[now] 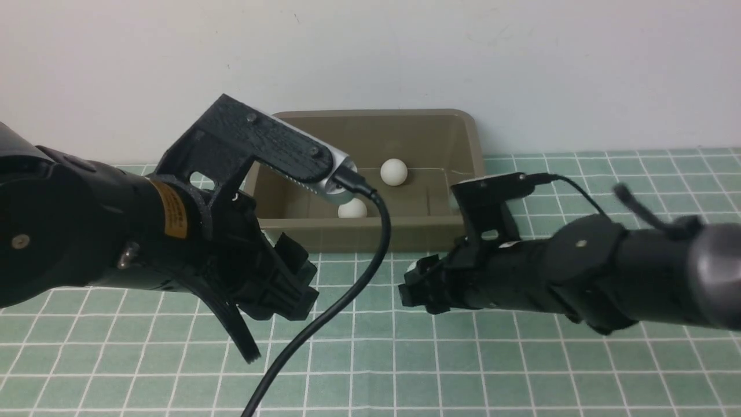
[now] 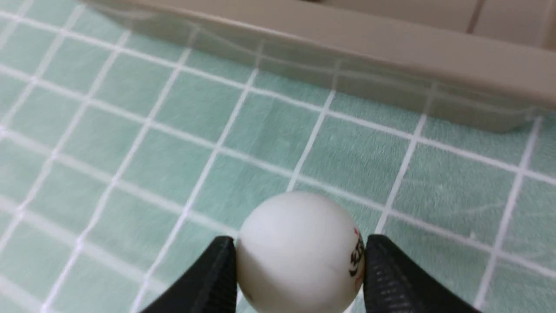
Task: Put the table tennis balls in the box on the green coffee tablecloth.
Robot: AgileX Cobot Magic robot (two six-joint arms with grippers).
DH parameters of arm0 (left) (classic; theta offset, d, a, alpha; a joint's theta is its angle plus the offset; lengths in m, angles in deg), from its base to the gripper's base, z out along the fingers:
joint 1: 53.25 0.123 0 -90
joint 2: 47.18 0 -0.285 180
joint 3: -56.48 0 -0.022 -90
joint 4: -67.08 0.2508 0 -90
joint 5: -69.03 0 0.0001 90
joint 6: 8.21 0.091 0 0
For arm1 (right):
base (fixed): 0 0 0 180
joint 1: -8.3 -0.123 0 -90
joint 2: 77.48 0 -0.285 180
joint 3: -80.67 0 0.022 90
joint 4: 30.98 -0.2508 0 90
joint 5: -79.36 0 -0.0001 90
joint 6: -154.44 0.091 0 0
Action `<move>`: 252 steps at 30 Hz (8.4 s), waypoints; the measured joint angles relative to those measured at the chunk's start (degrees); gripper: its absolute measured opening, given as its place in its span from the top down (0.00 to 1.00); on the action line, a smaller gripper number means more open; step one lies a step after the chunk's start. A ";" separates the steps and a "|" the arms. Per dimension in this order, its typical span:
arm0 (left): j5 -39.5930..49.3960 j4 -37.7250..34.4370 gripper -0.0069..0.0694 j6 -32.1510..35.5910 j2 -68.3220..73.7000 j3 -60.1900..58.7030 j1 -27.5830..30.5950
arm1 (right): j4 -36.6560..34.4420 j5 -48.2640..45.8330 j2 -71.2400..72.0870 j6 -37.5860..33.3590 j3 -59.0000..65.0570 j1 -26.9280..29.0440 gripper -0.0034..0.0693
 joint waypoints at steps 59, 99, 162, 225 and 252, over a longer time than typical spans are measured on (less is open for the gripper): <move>-4.54 -0.04 0.35 0.00 0.00 0.00 0.00 | 44.34 -48.90 46.57 13.62 -25.88 34.11 0.18; -5.44 -2.37 0.35 0.00 0.00 0.00 0.00 | 63.44 -33.82 91.42 40.05 32.87 33.16 0.47; -14.03 4.46 0.35 0.88 -16.96 -6.74 19.41 | 66.00 -25.83 91.42 48.39 44.48 33.11 0.55; -20.22 7.16 0.35 -4.43 -70.28 -59.19 35.38 | 66.07 -25.83 91.42 49.03 44.48 33.11 0.55; -20.16 4.75 0.35 0.15 -70.28 -59.19 35.38 | 66.07 -25.83 91.42 49.03 44.48 33.11 0.55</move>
